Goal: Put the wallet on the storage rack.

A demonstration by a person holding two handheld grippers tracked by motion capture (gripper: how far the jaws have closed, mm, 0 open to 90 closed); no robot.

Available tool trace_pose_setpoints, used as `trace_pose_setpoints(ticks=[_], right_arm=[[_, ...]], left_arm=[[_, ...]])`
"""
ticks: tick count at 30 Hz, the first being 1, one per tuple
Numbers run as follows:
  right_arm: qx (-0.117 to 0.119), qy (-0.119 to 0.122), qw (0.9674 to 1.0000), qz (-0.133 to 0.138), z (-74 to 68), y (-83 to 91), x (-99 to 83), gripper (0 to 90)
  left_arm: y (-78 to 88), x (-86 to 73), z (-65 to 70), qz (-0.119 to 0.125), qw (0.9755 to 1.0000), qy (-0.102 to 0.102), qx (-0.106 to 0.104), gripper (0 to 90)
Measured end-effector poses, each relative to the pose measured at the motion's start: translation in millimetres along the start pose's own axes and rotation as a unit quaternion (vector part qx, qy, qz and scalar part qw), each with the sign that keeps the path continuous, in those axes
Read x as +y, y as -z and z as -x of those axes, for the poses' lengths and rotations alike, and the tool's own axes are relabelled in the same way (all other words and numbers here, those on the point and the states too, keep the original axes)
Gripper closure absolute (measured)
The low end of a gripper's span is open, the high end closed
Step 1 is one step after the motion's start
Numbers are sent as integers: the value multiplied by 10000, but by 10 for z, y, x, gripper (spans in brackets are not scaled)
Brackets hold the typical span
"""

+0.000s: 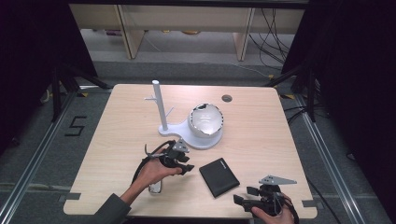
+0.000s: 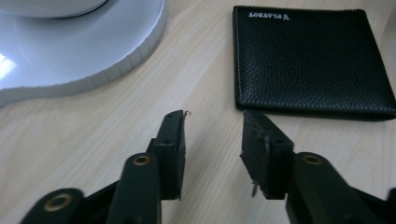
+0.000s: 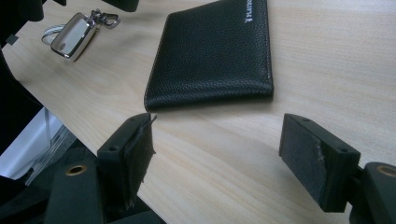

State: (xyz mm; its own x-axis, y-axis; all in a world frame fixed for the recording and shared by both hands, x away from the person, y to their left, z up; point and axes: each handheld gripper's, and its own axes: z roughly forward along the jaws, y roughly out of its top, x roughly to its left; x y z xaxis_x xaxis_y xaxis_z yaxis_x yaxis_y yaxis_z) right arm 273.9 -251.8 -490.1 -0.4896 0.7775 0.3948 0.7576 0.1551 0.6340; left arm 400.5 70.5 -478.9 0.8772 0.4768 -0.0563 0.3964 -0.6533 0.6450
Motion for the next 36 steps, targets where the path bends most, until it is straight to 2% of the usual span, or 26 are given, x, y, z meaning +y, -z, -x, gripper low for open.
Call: trace_pose_setpoints(ticks=[2,3,4,5,6,7,8,9,11,12,15,16,17,19,20,21,22,23,29,30,31,32,33,34,35,36], right_arm=[[68,-70,9999,-25,-7,-14,-1,268],[68,-70,9999,-25,-7,-14,-1,268],[48,-15,10000,-3,6,-20,2,268],[49,20,10000,0,11,-23,4,268],[109,-46,9999,-26,-6,-27,3,268],[109,-46,9999,-26,-6,-27,3,268],[126,-92,9999,-39,-18,-32,3,268],[203,-101,9997,14,-20,-53,2,268],[130,-100,9998,-73,-26,-55,6,268],[181,14,9998,-52,-11,-73,10,270],[186,-101,9997,-119,-38,-88,13,270],[174,15,9998,-89,-23,-115,17,270],[174,15,9998,-89,-23,-115,17,270],[267,-157,9994,-162,-47,-133,19,273],[250,-57,9996,-137,-24,-143,22,273],[284,-268,9990,-213,-51,-147,21,273],[251,-119,9995,-160,-22,-164,23,273],[295,-353,9987,-211,-50,-179,21,273],[352,-514,9977,-251,-25,-262,47,273],[423,-663,9967,-221,-14,-288,66,273],[423,-663,9967,-221,-14,-288,66,273],[446,-689,9964,-212,-5,-296,78,273],[452,-663,9967,-134,26,-320,93,273],[411,-755,9961,-171,23,-332,105,267],[408,-660,9969,-146,40,-331,120,262],[384,-736,9964,-159,40,-326,131,261]], left_arm=[[-37,57,16,-24,9999,-83,-60,680],[-55,84,36,-28,10000,-27,-68,680],[-79,125,33,-44,9999,-145,-83,690],[-103,153,40,-54,9998,-138,-115,702],[-120,174,49,-64,9999,-111,-104,740],[-146,205,49,-75,9998,-155,-128,740],[-187,238,63,-9,9998,-112,-157,764],[-199,260,51,-101,9996,-224,-153,787],[-261,303,62,-146,9995,-227,-177,828],[-318,336,70,-199,9992,-244,-227,846],[-374,362,75,-203,9992,-229,-264,863],[-428,376,75,-262,9989,-238,-303,869],[-428,376,75,-262,9989,-238,-303,873],[-457,381,66,-292,9988,-225,-317,879],[-461,383,50,-276,9988,-218,-329,880],[-467,383,41,-266,9989,-153,-359,880],[-470,382,34,-298,9988,-166,-345,879],[-477,378,33,-293,9988,-175,-344,880],[-485,378,46,-334,9986,-189,-352,885],[-490,372,61,-380,9985,-212,-343,885],[-490,372,61,-380,9985,-212,-343,885],[-517,355,91,-577,9973,-235,-378,885],[-525,346,111,-487,9976,-198,-451,882],[-525,346,137,-490,9975,-250,-452,880],[-523,347,155,-507,9974,-334,-395,878],[-523,348,176,-504,9974,-359,-370,877]])
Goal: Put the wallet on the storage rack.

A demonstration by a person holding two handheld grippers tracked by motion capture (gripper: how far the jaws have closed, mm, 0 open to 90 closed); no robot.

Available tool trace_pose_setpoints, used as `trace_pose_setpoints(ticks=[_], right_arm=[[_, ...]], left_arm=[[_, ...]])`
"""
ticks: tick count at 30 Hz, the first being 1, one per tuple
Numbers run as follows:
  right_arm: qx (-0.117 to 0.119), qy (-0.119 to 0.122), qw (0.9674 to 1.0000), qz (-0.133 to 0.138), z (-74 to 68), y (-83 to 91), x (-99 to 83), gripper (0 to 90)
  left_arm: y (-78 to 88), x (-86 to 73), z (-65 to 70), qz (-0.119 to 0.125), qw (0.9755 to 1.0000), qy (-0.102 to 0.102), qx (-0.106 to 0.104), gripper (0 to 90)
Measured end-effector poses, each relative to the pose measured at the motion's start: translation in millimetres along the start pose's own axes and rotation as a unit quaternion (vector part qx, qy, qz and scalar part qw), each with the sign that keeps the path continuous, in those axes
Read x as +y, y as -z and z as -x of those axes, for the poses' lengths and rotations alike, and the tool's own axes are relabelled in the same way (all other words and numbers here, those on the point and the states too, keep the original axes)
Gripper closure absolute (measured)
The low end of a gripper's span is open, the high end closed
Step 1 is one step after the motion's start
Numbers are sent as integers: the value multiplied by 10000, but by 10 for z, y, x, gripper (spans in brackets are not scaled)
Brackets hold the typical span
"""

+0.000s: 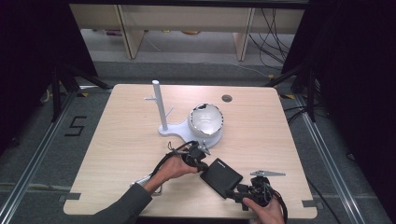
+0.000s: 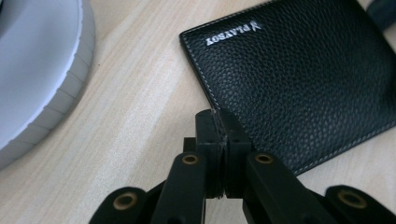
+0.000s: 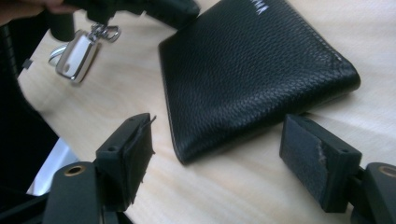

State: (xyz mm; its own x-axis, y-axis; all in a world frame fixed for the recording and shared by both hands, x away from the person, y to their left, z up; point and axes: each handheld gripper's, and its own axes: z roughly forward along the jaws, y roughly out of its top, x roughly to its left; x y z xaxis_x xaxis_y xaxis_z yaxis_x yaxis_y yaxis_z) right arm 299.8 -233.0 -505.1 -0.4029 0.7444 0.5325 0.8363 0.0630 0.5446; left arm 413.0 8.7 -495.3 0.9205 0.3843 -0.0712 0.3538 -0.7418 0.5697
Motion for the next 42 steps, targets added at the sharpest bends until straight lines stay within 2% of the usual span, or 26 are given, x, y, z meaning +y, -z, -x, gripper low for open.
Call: trace_pose_setpoints(ticks=[3,4,6,10,13,14,15,16,17,18,19,22,23,24,25,27,28,29,31,33,34,35,36,38,41,42], right_arm=[[-63,15,9999,101,64,5,49,259],[-58,-149,9998,119,108,5,81,266],[-67,-70,9997,238,199,8,125,292],[-112,-221,9992,299,293,10,201,311],[-121,-261,9991,314,312,19,227,325],[-87,-502,9983,265,301,13,242,327],[-87,-502,9983,265,301,13,242,327],[-21,-324,9990,320,337,0,251,326],[-31,-592,9977,328,313,0,256,326],[-18,-644,9974,334,327,-3,267,330],[-21,-490,9981,376,363,-11,281,338],[11,-589,9974,424,389,-38,331,352],[27,-1057,9938,333,330,-35,347,353],[34,-1221,9921,292,317,-40,365,352],[67,-1552,9877,190,283,-38,392,352],[113,-1623,9865,175,298,-58,444,364],[164,-1806,9834,68,290,-54,479,377],[122,-1598,9869,159,332,-79,500,405],[96,-1611,9868,130,339,-118,546,427],[133,-1416,9898,-10,345,-162,579,466],[338,-1245,9915,-137,345,-213,592,533],[469,-1347,9895,-234,307,-226,601,570],[430,-991,9941,-123,286,-252,615,577],[349,-617,9973,-166,206,-246,698,623],[412,-517,9975,-231,194,-222,743,629],[380,-450,9974,-410,170,-215,768,633]], left_arm=[[2,-10,46,7,10000,29,-28,876],[12,-24,61,-19,10000,14,-93,874],[18,-33,84,-22,9999,39,-132,870],[16,-34,119,-14,10000,11,-94,872],[20,-39,128,-20,10000,1,-77,875],[28,-45,137,-71,9999,-21,-125,875],[28,-45,137,-71,9999,-21,-125,878],[22,-51,154,-19,9999,21,-159,878],[29,-50,158,-74,9998,-32,-171,880],[27,-51,169,-67,9998,-51,-181,883],[18,-56,185,-18,9998,-2,-207,883],[21,-59,216,-39,9997,-13,-228,887],[27,-57,219,-83,9996,-47,-262,888],[21,-61,233,-44,9996,-7,-286,889],[21,-61,240,-46,9995,-6,-301,889],[23,-63,255,-57,9994,2,-340,888],[21,-66,274,-49,9994,60,-343,888],[21,-66,283,-49,9994,9,-351,887],[16,-67,302,-34,9993,-14,-368,885],[9,-64,324,-28,9992,-27,-396,881],[4,-63,327,-21,9991,-19,-430,880],[0,-59,330,-16,9990,-29,-441,880],[2,-55,336,-30,9991,-35,-412,881],[7,-60,350,-33,9992,-29,-386,879],[19,-78,349,-43,9993,-43,-378,876],[19,-79,351,-37,9993,-39,-375,876]])
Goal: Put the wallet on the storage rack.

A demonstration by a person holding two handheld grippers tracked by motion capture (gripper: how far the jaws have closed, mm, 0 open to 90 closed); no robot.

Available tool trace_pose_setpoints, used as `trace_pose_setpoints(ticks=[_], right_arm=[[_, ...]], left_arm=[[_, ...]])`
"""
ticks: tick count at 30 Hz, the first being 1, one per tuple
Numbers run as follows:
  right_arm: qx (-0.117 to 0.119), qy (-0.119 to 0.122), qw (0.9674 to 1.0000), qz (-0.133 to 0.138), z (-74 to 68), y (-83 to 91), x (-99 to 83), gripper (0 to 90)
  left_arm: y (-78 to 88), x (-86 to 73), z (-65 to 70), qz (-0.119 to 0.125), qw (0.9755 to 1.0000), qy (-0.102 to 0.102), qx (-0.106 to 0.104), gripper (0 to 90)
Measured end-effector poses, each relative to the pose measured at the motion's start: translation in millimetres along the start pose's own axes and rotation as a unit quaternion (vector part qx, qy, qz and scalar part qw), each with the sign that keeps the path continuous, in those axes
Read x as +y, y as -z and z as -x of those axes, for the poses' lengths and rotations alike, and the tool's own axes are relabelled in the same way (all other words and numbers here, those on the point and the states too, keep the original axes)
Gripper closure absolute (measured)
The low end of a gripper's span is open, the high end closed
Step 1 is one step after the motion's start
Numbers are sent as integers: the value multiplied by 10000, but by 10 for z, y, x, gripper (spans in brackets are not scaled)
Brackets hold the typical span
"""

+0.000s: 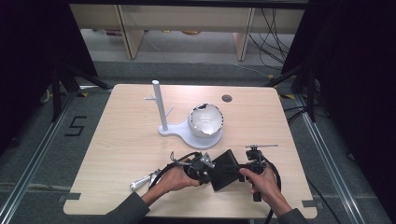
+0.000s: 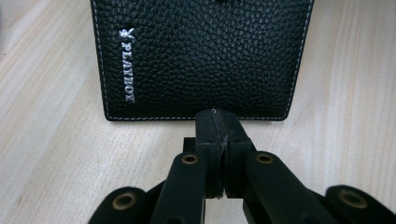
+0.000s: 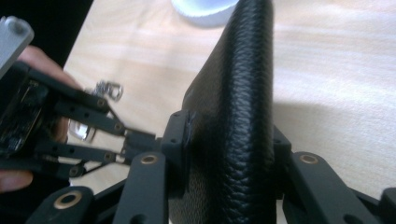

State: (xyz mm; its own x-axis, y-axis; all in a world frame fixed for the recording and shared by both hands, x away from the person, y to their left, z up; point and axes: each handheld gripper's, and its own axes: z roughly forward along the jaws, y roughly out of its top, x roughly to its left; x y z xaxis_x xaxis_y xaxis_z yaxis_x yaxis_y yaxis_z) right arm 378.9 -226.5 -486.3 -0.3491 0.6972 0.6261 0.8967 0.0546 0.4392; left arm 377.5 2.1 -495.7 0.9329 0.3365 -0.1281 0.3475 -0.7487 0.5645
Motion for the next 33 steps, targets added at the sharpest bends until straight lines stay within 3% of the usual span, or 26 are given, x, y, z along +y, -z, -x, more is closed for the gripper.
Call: trace_pose_setpoints(ticks=[1,2,5,7,8,9,10,13,17,18,20,22,27,28,33], right_arm=[[0,0,10000,0,0,0,0,633],[-2,164,9999,-21,-9,3,14,641],[-26,216,9997,-88,-12,14,36,642],[138,292,9994,-137,5,17,56,647],[92,441,9989,-146,20,19,64,656],[-19,293,9992,-271,-6,33,67,669],[87,395,9988,-261,0,35,73,683],[-5,390,9986,-369,-24,58,89,697],[139,343,9975,-608,-58,90,111,707],[206,346,9967,-700,-67,97,128,711],[187,339,9961,-796,-81,103,141,714],[87,359,9959,-824,-90,105,150,717],[102,303,9954,-905,-105,100,168,733],[105,351,9955,-869,-103,96,172,739],[73,487,9954,-827,-151,123,230,765]], left_arm=[[-1,1,3,-1,10000,1,7,876],[0,2,5,-9,10000,0,18,876],[0,2,4,-14,10000,9,18,877],[4,5,2,-51,10000,-33,31,877],[1,6,5,-30,10000,-10,31,878],[1,6,5,-34,10000,-7,32,877],[1,6,6,-33,10000,-10,34,878],[2,8,3,-42,10000,-18,42,877],[1,14,6,-72,9999,-62,64,879],[-8,14,21,-10,10000,23,76,879],[-11,13,25,-2,10000,12,94,879],[-11,13,26,1,10000,14,96,879],[5,12,8,-54,9999,-56,87,876],[6,12,15,3,10000,17,88,876],[124,6,1,99,9999,-17,103,869]])
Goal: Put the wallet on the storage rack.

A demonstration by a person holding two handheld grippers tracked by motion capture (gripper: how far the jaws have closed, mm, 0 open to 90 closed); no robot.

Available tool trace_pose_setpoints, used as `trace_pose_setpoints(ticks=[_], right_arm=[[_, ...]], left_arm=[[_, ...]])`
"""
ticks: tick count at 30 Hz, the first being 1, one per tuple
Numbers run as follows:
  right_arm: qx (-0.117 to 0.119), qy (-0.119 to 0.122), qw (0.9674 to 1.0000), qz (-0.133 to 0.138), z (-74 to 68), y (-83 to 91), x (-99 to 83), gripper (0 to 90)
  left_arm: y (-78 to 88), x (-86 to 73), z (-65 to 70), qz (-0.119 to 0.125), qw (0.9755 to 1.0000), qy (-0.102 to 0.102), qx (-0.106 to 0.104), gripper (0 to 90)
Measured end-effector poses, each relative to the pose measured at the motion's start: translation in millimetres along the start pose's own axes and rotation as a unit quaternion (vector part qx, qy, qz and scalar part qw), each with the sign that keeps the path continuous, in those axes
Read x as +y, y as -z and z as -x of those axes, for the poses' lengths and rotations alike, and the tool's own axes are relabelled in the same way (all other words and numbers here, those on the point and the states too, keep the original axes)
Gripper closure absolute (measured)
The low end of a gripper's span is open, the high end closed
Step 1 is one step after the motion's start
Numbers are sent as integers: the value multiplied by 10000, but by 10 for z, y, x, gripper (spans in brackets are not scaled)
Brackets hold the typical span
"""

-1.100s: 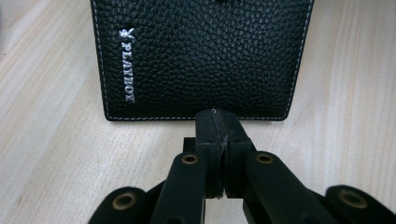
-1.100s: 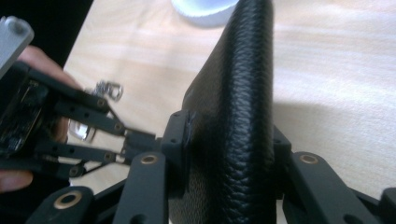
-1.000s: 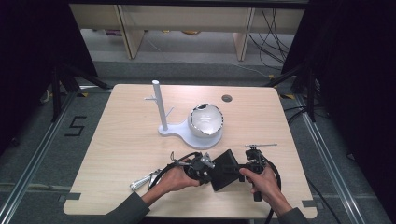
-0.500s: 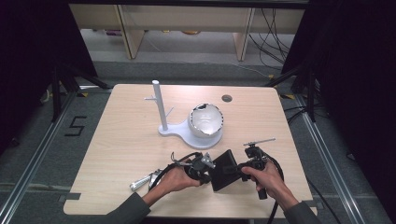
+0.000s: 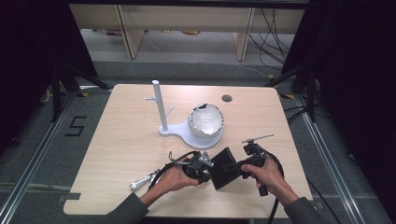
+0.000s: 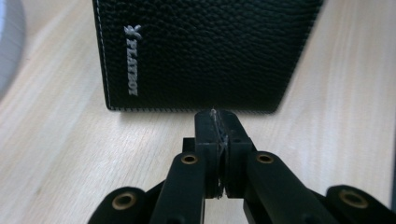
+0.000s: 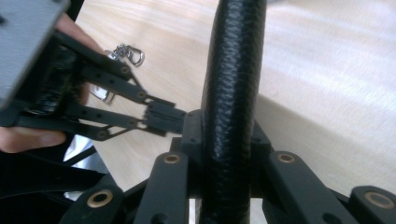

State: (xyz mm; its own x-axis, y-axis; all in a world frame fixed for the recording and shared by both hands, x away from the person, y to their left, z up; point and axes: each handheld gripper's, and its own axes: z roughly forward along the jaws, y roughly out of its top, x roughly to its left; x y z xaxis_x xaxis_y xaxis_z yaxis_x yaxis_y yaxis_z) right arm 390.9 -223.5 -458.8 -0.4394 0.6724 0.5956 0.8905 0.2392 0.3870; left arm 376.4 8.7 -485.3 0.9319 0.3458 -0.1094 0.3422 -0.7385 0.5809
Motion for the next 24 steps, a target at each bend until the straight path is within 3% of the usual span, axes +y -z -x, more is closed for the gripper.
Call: trace_pose_setpoints(ticks=[3,5,8,11,12,13,14,15,16,17,18,19,20,21,24], right_arm=[[-189,105,9997,82,-22,42,67,767],[-143,22,9999,52,-40,53,80,768],[-227,114,9996,154,-81,124,139,768],[-139,194,9995,223,-112,209,200,769],[-248,166,9992,278,-132,231,225,768],[-126,304,9988,364,-121,296,277,768],[-126,304,9988,364,-121,296,277,768],[-118,93,9993,333,-162,332,298,768],[-86,98,9993,362,-165,365,326,768],[-169,306,9983,475,-138,383,356,768],[-197,449,9969,610,-123,405,392,768],[-240,254,9981,513,-149,443,408,768],[-229,459,9965,655,-125,459,445,768],[-195,452,9963,709,-121,498,487,768],[-241,439,9958,767,-114,546,537,768]], left_arm=[[179,-38,6,98,9999,-57,10,864],[245,-69,7,129,9999,-38,27,862],[354,-132,-7,199,9998,-4,50,848],[461,-224,11,309,9994,133,43,840],[498,-254,11,337,9993,150,39,840],[558,-309,13,407,9990,193,29,835],[558,-309,13,407,9990,193,29,830],[587,-332,13,420,9989,205,29,830],[612,-354,13,437,9988,209,41,823],[640,-380,13,428,9989,210,38,814],[654,-397,21,461,9986,243,44,794],[679,-427,22,480,9984,282,57,774],[698,-453,20,491,9983,321,73,719],[738,-500,17,517,9979,384,98,626],[797,-556,16,612,9971,454,82,589]])
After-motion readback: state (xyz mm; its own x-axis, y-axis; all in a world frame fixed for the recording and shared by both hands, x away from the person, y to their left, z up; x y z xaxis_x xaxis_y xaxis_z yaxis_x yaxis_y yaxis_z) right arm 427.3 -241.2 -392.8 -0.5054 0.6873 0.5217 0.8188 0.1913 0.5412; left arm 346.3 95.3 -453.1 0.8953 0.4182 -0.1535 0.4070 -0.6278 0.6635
